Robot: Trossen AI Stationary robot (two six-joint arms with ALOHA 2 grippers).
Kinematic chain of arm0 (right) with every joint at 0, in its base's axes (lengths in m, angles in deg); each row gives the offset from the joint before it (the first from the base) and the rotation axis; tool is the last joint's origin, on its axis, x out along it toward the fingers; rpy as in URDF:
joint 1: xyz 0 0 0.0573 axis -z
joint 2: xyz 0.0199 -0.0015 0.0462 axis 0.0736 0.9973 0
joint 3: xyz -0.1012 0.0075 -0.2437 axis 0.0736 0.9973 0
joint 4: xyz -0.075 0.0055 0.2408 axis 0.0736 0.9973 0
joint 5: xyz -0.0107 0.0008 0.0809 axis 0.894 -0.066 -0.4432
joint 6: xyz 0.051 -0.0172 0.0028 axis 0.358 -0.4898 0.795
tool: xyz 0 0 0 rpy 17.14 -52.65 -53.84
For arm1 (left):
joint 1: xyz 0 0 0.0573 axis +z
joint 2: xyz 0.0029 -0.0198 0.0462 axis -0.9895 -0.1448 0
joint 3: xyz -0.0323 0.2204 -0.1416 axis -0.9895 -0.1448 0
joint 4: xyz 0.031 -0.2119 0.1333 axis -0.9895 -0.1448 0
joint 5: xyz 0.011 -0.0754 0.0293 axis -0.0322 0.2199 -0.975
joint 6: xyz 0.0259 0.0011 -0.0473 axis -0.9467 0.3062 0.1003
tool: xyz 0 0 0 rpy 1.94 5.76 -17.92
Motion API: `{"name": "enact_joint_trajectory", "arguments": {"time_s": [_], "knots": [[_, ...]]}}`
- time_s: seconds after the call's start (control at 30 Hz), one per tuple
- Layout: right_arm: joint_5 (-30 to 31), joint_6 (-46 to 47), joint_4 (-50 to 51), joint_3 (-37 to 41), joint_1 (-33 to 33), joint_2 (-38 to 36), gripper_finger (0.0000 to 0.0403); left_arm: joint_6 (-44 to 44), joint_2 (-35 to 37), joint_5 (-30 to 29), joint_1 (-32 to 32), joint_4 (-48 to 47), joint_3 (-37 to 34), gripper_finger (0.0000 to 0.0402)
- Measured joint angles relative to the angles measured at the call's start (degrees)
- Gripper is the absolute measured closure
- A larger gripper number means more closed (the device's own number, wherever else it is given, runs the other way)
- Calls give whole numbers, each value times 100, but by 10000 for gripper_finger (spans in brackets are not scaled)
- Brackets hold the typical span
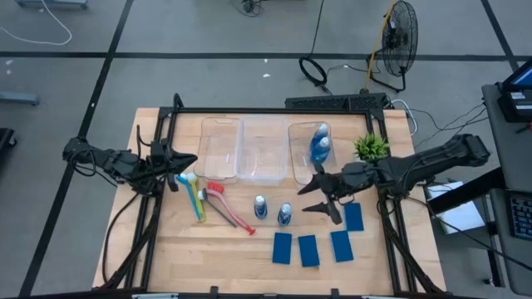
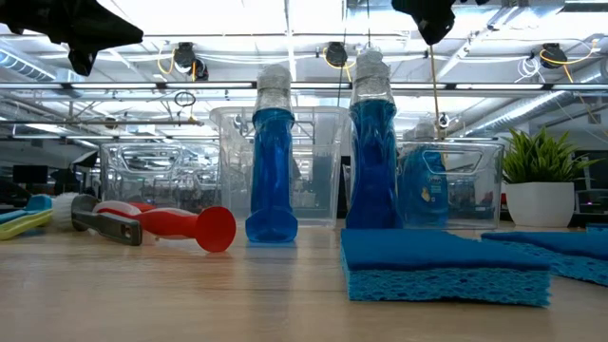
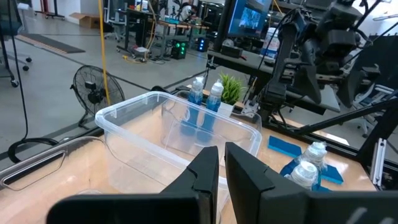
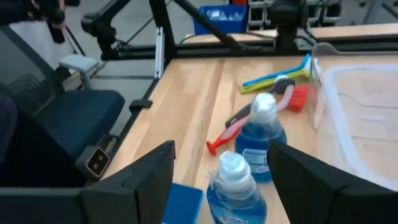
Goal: Pick & Place Kitchen Sink Supplies
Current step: Put the blue dishwashing liquid bottle into the right transparent bin
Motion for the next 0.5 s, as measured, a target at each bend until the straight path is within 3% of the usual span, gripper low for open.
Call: {"name": "enact_joint_trajectory", "arguments": {"time_s": [0.2,0.5], "knots": [[1,-266,237,-271,3,334,153,0,0,0,-1,-1,1,369],[22,-934,2158,-1492,55,1038,145,24,0,0,-1,-2,1,369]]}}
